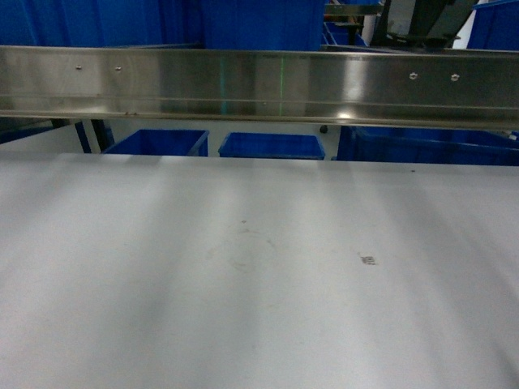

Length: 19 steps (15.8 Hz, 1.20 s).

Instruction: Place magnetic block on left shelf second layer

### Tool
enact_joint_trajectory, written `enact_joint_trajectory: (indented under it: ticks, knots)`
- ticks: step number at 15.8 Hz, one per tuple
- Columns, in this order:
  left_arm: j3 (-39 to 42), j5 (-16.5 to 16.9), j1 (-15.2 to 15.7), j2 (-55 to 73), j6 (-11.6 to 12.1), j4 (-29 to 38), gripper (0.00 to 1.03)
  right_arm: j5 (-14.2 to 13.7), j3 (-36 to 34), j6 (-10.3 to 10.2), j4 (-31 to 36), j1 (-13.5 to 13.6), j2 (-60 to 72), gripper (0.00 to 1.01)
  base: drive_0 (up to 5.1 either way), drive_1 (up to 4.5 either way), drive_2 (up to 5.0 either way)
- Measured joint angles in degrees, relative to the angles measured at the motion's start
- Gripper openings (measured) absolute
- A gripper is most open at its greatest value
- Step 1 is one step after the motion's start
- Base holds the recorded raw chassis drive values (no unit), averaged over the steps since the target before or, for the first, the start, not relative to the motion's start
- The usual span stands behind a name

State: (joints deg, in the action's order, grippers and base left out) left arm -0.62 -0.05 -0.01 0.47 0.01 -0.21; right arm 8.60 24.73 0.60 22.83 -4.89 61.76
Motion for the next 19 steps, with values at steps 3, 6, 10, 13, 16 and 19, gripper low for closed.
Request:
enact_joint_trajectory:
  ticks: [3,6,10,13,16,19]
  knots:
    - [0.0,0.0,0.0,0.0,0.0,0.0,0.98,0.0,0.0,0.0,0.1,0.0,0.0,0.31,-5.0,2.43,2.4]
    - [0.0,0.0,0.0,0.0,0.0,0.0,0.98,0.0,0.0,0.0,0.1,0.0,0.0,0.31,-5.0,2.5,2.5]
    - [0.0,0.0,0.0,0.0,0.0,0.0,0.98,0.0,0.0,0.0,0.1,0.0,0.0,0.31,-5.0,2.48,2.5]
    - [0.0,-0.1,0.0,0.0,0.0,-0.1,0.98,0.0,0.0,0.0,0.1,0.0,0.0,0.31,-5.0,2.43,2.4]
    - [0.0,0.0,0.0,0.0,0.0,-0.1,0.98,0.0,0.0,0.0,0.3,0.0,0.0,0.31,-5.0,2.41,2.4]
    - [0.0,0.0,0.0,0.0,0.0,0.0,0.98,0.0,0.0,0.0,-0.1,0.0,0.0,0.31,-5.1,2.37,2.4]
